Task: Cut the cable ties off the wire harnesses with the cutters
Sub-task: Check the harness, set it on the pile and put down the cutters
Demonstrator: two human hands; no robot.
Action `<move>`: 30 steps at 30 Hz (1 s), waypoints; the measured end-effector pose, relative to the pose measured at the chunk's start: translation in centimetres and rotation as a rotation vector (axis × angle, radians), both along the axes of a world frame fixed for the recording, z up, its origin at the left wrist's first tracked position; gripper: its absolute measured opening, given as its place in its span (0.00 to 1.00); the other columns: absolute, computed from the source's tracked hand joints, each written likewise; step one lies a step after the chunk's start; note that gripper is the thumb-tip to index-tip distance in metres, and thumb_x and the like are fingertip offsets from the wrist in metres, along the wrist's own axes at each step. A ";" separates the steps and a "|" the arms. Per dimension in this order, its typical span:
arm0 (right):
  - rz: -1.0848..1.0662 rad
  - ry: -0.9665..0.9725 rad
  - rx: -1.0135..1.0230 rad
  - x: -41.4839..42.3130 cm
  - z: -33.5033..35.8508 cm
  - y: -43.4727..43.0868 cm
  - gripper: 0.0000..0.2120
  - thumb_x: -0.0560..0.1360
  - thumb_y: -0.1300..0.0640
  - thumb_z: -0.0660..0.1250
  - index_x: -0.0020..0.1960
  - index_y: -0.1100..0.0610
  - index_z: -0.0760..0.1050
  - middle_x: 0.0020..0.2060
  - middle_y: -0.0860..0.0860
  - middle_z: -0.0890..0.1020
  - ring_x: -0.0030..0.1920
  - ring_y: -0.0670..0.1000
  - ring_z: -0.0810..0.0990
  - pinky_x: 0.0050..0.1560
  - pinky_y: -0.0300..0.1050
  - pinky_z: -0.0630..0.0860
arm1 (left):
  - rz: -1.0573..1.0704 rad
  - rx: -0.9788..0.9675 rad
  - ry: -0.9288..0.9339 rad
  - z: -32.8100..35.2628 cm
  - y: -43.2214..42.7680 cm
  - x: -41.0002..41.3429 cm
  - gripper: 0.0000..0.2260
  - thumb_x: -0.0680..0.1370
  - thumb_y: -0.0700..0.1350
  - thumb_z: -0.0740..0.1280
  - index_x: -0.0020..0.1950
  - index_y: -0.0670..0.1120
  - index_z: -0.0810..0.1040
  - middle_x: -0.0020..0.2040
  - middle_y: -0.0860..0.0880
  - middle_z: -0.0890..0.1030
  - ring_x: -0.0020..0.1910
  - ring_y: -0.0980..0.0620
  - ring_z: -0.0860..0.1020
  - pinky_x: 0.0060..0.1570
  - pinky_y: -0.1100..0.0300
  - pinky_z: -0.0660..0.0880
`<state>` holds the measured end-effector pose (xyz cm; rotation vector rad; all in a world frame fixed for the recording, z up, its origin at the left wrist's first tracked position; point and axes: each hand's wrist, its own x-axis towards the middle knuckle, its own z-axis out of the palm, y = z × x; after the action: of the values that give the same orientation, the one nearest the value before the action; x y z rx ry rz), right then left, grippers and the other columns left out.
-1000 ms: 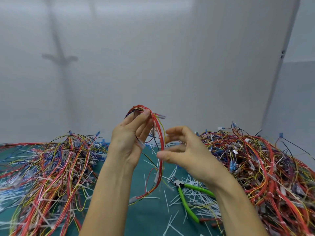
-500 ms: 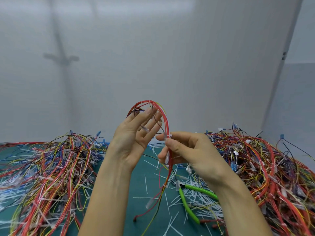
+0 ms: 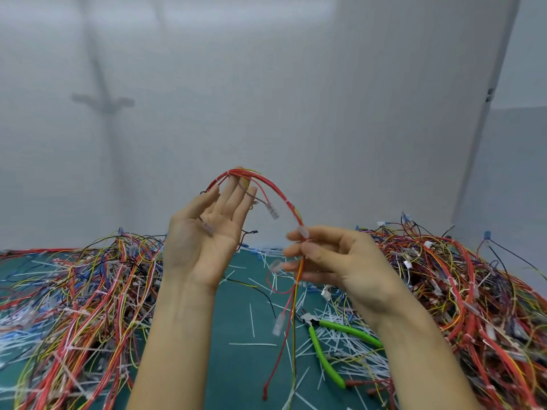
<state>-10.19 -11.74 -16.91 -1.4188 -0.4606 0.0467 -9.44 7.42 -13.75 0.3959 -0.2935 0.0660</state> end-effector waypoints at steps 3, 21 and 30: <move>-0.080 0.030 0.159 0.3 0.2 -0.1 0.09 0.77 0.65 0.65 0.52 0.57 0.83 0.44 0.54 0.87 0.42 0.53 0.87 0.36 0.37 0.80 | -0.061 -0.064 0.020 -0.4 0.4 0.1 0.31 0.73 0.35 0.63 0.76 0.36 0.60 0.61 0.33 0.79 0.61 0.36 0.79 0.54 0.43 0.78; -0.288 0.003 0.238 0.9 0.2 -1.6 0.10 0.79 0.66 0.64 0.50 0.57 0.83 0.40 0.52 0.87 0.40 0.50 0.87 0.35 0.36 0.80 | 0.016 0.071 0.383 -2.1 0.5 2.4 0.09 0.76 0.52 0.71 0.41 0.48 0.84 0.42 0.47 0.80 0.39 0.53 0.79 0.40 0.57 0.82; -0.581 -0.142 -0.348 1.3 -0.4 -0.2 0.27 0.74 0.76 0.54 0.65 0.56 0.78 0.53 0.46 0.84 0.55 0.41 0.79 0.58 0.39 0.74 | 0.235 0.324 0.308 -2.6 0.0 2.8 0.12 0.83 0.50 0.59 0.47 0.46 0.78 0.39 0.52 0.84 0.38 0.56 0.85 0.47 0.59 0.78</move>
<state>-8.91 -11.98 -17.27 -1.8609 -0.1424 -0.4653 -6.62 7.41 -16.35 0.7529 0.0503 0.1872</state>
